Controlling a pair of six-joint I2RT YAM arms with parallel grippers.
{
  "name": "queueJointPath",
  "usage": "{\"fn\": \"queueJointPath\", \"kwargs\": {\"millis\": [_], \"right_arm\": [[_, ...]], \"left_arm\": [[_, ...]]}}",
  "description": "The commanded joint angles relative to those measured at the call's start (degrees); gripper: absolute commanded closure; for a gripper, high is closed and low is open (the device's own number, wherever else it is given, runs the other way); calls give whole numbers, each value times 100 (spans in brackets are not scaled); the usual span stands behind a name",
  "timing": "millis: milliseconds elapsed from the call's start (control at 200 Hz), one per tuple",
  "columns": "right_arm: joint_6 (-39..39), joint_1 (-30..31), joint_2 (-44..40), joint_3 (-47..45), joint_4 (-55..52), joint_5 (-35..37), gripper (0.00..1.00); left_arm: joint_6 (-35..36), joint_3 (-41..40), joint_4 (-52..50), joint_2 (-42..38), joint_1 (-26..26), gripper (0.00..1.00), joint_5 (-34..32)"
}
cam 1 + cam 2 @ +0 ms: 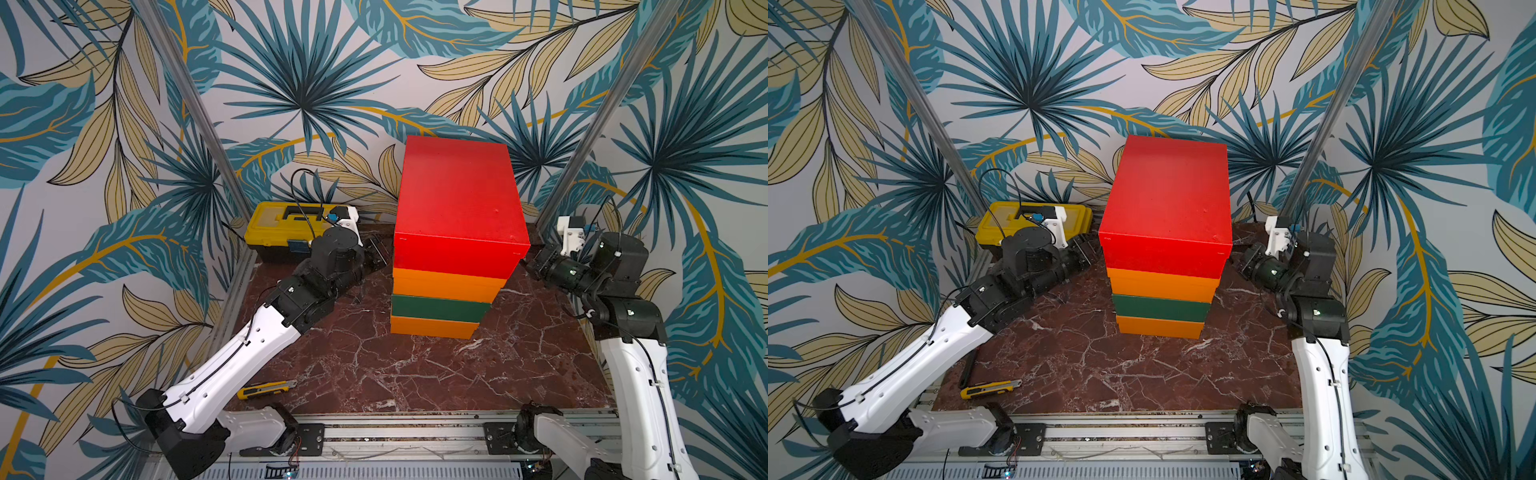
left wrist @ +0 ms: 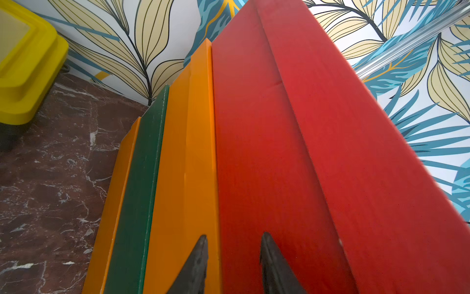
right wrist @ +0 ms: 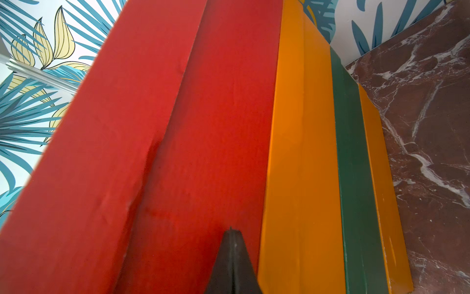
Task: Stack the shoeboxes
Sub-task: Adjust the shoebox, then reset both arms
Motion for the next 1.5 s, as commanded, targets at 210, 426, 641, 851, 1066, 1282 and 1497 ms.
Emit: {"fn": "queueJointPath", "kwargs": {"millis": [210, 426, 641, 851, 1066, 1282, 1497], "right_arm": [[47, 73, 288, 181, 265, -179, 96], [-33, 72, 261, 149, 199, -118, 95], [-76, 67, 257, 67, 136, 10, 95], [-454, 17, 273, 263, -331, 513, 94], [-790, -200, 278, 594, -849, 1280, 94], [-1401, -201, 153, 449, -1190, 2751, 87], [-2085, -195, -199, -489, -582, 3690, 43]], "left_arm": [[96, 322, -22, 312, -6, 64, 213], [150, 310, -74, 253, -6, 64, 166], [159, 188, -157, 93, 65, 63, 32], [216, 25, -291, -170, 490, 63, 19], [390, -58, -458, -469, 829, 63, -15], [949, -263, -687, -943, 1087, 51, -563], [1845, -778, -702, -1387, 1323, 4, -1509]]}}
